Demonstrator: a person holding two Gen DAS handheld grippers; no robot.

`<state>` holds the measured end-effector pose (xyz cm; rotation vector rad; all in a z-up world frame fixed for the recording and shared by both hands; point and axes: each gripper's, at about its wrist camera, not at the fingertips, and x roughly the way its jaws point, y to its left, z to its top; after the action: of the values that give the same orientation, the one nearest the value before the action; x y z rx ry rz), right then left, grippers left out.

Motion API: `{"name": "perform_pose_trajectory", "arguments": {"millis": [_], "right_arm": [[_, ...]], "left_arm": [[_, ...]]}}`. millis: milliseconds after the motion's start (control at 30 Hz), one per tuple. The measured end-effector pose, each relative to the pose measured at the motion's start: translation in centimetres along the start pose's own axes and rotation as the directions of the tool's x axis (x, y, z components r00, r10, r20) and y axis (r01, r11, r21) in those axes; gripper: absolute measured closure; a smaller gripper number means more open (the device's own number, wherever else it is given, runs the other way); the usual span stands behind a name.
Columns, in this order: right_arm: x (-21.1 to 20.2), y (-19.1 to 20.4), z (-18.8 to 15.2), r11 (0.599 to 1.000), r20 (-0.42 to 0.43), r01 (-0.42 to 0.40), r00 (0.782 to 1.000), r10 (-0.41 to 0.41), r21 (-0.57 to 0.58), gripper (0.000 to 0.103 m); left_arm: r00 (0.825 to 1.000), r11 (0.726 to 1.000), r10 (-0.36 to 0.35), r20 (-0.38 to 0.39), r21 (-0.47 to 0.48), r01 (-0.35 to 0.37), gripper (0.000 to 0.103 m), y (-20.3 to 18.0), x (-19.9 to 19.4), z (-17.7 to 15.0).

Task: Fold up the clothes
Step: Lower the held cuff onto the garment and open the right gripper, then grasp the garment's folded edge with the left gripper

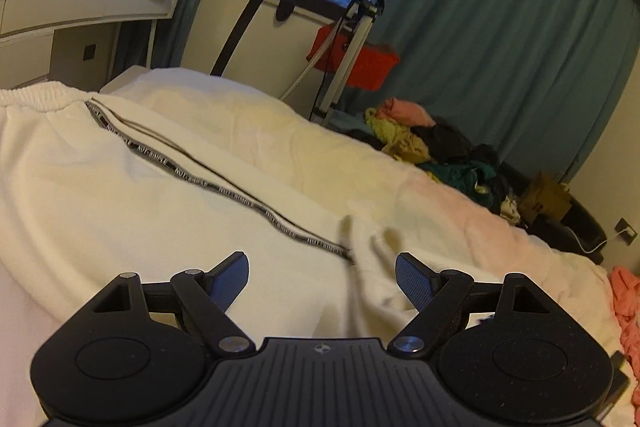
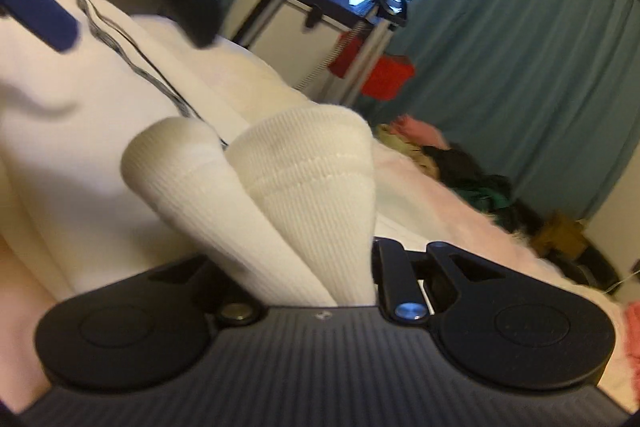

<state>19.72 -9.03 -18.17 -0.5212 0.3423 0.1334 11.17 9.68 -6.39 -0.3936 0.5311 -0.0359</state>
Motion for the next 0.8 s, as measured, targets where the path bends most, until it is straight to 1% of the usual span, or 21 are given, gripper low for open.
{"name": "perform_pose_trajectory", "arguments": {"millis": [67, 100, 167, 233, 267, 300, 333, 367, 400, 433, 500, 533, 600, 667, 700, 767, 800], "right_arm": [[1.5, 1.0, -0.1, 0.996, -0.059, -0.064, 0.996, 0.068, 0.06, 0.085], [0.1, 1.9, 0.5, 0.994, -0.064, -0.073, 0.995, 0.078, 0.077, 0.084], [-0.1, 1.2, 0.2, 0.99, -0.057, -0.105, 0.992, 0.111, 0.094, 0.081], [-0.5, 0.1, 0.1, 0.972, -0.077, -0.173, 0.979, 0.187, 0.157, 0.071], [-1.1, -0.6, 0.4, 0.958, -0.092, -0.203, 0.97, 0.226, 0.204, 0.069], [-1.6, -1.3, 0.7, 0.94, -0.106, -0.232, 0.958, 0.265, 0.252, 0.061], [-1.4, -2.1, 1.3, 0.91, -0.116, -0.28, 0.938, 0.328, 0.306, 0.046], [-1.2, -2.9, 1.9, 0.875, -0.121, -0.326, 0.913, 0.389, 0.359, 0.037], [-2.0, -3.8, 1.8, 0.833, -0.109, -0.382, 0.883, 0.457, 0.4, 0.025], [-2.8, -4.6, 1.8, 0.786, -0.094, -0.435, 0.848, 0.522, 0.439, 0.023], [-3.3, -6.1, 2.3, 0.716, -0.066, -0.505, 0.794, 0.605, 0.482, 0.023], [-3.3, -7.2, 2.6, 0.674, -0.04, -0.536, 0.767, 0.64, 0.509, 0.023], [-3.8, -9.4, 2.7, 0.595, 0.034, -0.566, 0.74, 0.672, 0.57, 0.023], [-3.7, -12.1, 3.2, 0.539, 0.1, -0.563, 0.744, 0.661, 0.627, 0.024], [-3.3, -13.1, 3.5, 0.544, 0.12, -0.546, 0.768, 0.629, 0.637, 0.023], [-2.0, -14.7, 4.5, 0.573, 0.127, -0.507, 0.809, 0.574, 0.644, 0.022], [-0.5, -15.1, 5.2, 0.572, 0.116, -0.495, 0.813, 0.571, 0.654, 0.027]], "left_arm": [[1.0, 1.0, 0.0, 0.006, 0.002, 0.0, 0.021, 0.1, 0.0, -0.1], [1.0, 1.0, -0.002, 0.003, 0.001, 0.002, 0.021, 0.2, 0.1, -0.1], [1.0, 1.0, 0.001, -0.002, -0.005, -0.001, 0.021, 0.4, 0.2, -0.3], [1.0, 1.0, -0.003, 0.001, -0.017, 0.003, 0.021, 0.7, 0.2, -0.2], [1.0, 1.0, -0.005, 0.002, -0.023, 0.005, 0.021, 0.8, 0.1, -0.1], [1.0, 1.0, -0.007, 0.009, -0.024, 0.008, 0.021, 0.9, 0.0, -0.1], [1.0, 1.0, -0.009, 0.013, -0.023, 0.009, 0.021, 0.9, -0.1, 0.1], [1.0, 1.0, -0.014, 0.015, -0.025, 0.014, 0.021, 1.0, -0.4, 0.2], [1.0, 0.999, -0.024, 0.017, -0.03, 0.025, 0.021, 1.2, -0.6, 0.3], [0.999, 0.999, -0.038, 0.018, -0.035, 0.039, 0.021, 1.3, -1.0, 0.4], [0.998, 0.997, -0.064, 0.018, -0.042, 0.065, 0.021, 1.5, -1.6, 0.4], [0.997, 0.996, -0.077, 0.017, -0.037, 0.077, 0.021, 1.4, -1.9, 0.4], [0.995, 0.995, -0.096, 0.018, -0.02, 0.097, 0.021, 1.2, -2.6, 0.3], [0.993, 0.993, -0.116, 0.013, 0.0, 0.116, 0.023, 1.0, -2.9, 0.1], [0.991, 0.991, -0.135, 0.004, 0.011, 0.135, 0.024, 0.7, -2.8, -0.1], [0.985, 0.984, -0.172, -0.016, 0.032, 0.173, 0.024, 0.2, -2.5, -0.4], [0.981, 0.98, -0.191, -0.026, 0.042, 0.192, 0.024, -0.1, -2.3, -0.6]]}}
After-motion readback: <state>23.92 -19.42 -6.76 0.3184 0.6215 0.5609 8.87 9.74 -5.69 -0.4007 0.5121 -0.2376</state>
